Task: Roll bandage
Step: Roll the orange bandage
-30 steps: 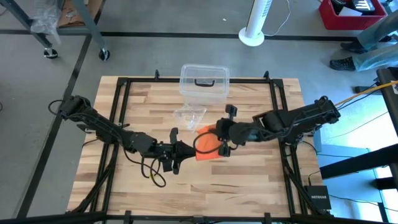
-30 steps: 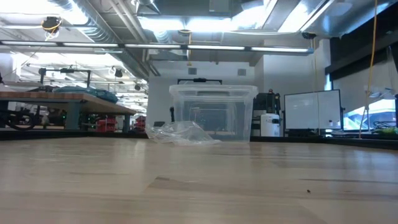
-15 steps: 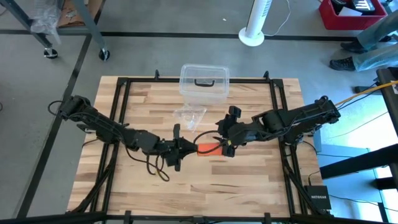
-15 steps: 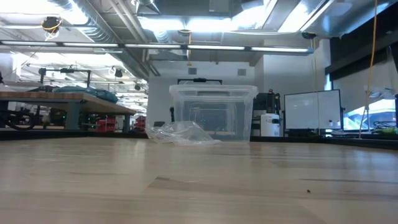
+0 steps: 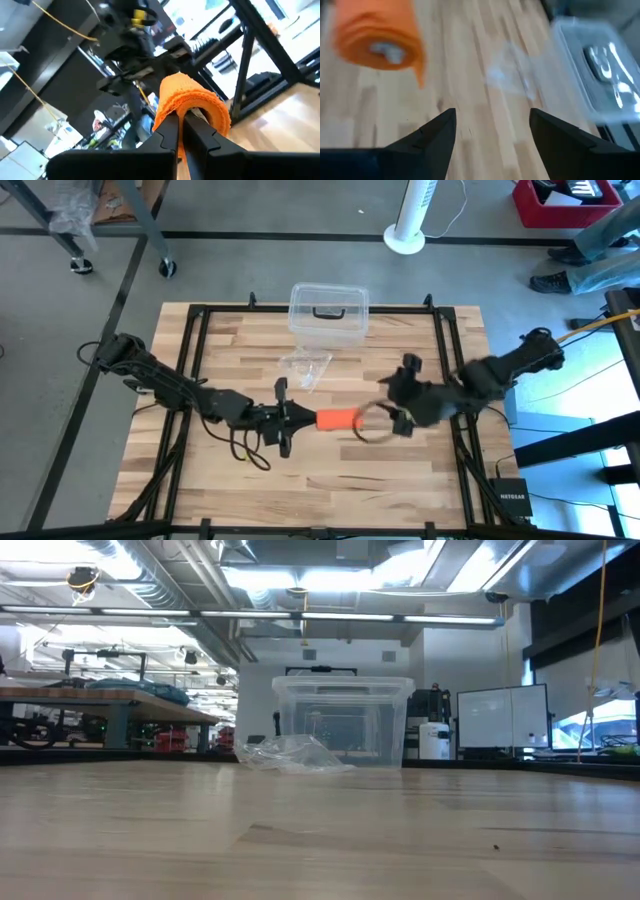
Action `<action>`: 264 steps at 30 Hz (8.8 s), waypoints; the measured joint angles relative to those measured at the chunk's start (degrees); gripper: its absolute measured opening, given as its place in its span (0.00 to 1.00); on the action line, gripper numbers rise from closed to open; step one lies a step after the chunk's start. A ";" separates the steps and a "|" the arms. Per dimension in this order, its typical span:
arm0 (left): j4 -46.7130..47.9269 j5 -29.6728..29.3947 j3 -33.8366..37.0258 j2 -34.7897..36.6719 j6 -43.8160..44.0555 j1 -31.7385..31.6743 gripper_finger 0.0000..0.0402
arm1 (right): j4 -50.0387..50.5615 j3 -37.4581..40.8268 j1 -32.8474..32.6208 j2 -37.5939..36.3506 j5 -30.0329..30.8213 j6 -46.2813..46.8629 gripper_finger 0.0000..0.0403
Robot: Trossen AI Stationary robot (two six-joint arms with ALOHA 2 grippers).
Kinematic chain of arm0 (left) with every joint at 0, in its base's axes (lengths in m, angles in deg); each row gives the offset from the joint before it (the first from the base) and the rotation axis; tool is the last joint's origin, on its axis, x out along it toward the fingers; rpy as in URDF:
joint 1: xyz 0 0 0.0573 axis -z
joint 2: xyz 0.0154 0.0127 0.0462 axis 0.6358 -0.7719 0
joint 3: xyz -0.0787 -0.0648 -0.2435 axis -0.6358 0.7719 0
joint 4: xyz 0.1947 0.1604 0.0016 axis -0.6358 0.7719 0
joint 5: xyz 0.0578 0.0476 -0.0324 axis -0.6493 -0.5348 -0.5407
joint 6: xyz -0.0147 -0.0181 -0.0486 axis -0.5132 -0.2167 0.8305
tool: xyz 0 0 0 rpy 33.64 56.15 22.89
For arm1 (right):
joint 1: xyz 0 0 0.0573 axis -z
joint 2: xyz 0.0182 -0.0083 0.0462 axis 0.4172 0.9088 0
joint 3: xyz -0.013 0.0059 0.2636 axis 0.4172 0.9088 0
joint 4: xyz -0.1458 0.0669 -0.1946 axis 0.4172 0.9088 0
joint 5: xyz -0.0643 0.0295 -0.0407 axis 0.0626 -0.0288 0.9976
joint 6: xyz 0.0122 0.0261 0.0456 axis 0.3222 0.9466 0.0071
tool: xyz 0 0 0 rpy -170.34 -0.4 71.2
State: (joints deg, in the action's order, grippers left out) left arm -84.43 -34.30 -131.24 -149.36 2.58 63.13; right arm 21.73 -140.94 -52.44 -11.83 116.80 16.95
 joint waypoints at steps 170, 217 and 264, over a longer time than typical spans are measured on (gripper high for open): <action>5.48 6.14 -0.07 1.20 18.15 -5.11 0.01 | -49.29 41.41 -11.18 -9.85 22.12 -4.79 0.41; -12.39 -1.35 3.86 -30.50 61.03 -5.11 0.01 | -74.39 61.82 -9.69 -8.81 6.70 -3.48 0.41; 18.26 9.05 8.61 -14.22 65.58 -9.74 0.32 | -92.82 61.00 3.93 6.42 -4.67 -18.93 0.41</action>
State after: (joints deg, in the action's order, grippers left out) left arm -66.17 -25.24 -122.63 -163.58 68.16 53.39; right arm -71.09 -79.94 -48.50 -5.41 112.13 -1.97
